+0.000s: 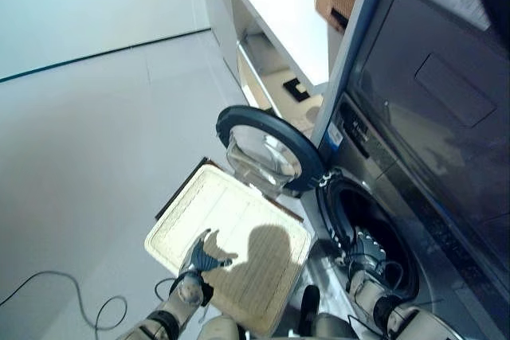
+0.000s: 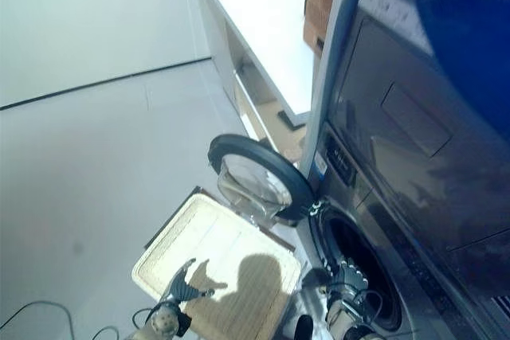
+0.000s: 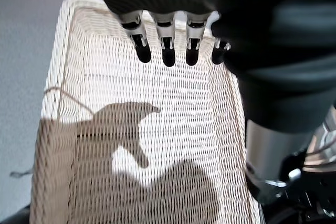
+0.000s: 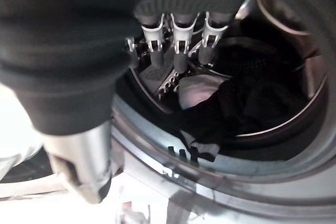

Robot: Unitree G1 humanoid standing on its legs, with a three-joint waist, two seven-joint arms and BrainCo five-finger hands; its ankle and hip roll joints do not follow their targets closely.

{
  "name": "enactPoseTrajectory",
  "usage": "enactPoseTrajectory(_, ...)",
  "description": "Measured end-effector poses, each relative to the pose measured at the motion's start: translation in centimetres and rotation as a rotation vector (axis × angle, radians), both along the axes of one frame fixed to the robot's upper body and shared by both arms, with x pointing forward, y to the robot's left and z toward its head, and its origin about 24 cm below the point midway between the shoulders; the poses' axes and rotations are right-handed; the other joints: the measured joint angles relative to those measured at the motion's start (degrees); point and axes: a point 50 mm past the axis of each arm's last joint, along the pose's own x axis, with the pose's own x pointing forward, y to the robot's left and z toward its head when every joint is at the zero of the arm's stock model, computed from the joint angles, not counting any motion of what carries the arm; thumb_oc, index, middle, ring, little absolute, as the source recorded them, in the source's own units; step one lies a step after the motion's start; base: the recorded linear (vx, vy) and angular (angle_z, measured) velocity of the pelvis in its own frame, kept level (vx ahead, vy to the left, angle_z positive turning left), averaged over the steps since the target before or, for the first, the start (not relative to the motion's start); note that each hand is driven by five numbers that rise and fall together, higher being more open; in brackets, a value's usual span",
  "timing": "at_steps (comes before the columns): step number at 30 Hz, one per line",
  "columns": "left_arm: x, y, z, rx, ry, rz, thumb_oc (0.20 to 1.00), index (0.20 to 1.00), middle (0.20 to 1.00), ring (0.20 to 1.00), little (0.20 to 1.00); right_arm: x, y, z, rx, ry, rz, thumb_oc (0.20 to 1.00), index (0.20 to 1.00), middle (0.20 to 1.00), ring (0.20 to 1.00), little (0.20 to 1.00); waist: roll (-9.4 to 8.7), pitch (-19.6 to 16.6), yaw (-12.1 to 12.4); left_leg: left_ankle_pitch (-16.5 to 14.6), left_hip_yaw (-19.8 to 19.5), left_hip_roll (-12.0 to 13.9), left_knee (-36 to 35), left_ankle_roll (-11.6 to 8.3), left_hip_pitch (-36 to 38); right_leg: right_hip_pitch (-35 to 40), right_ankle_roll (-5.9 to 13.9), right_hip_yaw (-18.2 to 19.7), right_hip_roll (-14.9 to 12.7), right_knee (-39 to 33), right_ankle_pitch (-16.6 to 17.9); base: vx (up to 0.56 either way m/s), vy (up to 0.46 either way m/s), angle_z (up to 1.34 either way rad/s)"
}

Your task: Put the clothes into the washing machine.

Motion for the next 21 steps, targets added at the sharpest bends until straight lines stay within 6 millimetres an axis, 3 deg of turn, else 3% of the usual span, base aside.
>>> enactPoseTrajectory(7, -2.1, -0.5, -1.2, -0.050, 0.085, -0.040, 1.000, 1.000, 1.000, 1.000, 1.000, -2.5, 0.4, -1.6, 0.066, 0.118, 0.071, 1.000, 1.000, 1.000, 1.000, 1.000, -0.40, -5.88, 0.04, -0.29, 0.17, 0.37, -1.63, -0.39, 2.70, 3.09, 0.14, 0.16, 0.88, -2.98, 0.07, 0.07, -0.055, -0.02)
enactPoseTrajectory(21, -2.7, -1.1, -1.6, -0.097, 0.134, -0.074, 1.000, 1.000, 1.000, 1.000, 1.000, -2.3, 2.5, -2.1, 0.263, 0.196, 0.226, 1.000, 1.000, 1.000, 1.000, 1.000, 0.74, -7.18, 0.08, -0.49, -0.17, 0.75, -1.32, -0.10, 2.87, 3.98, -0.07, 0.18, 1.46, -3.71, 0.35, 0.03, -0.031, 0.01)
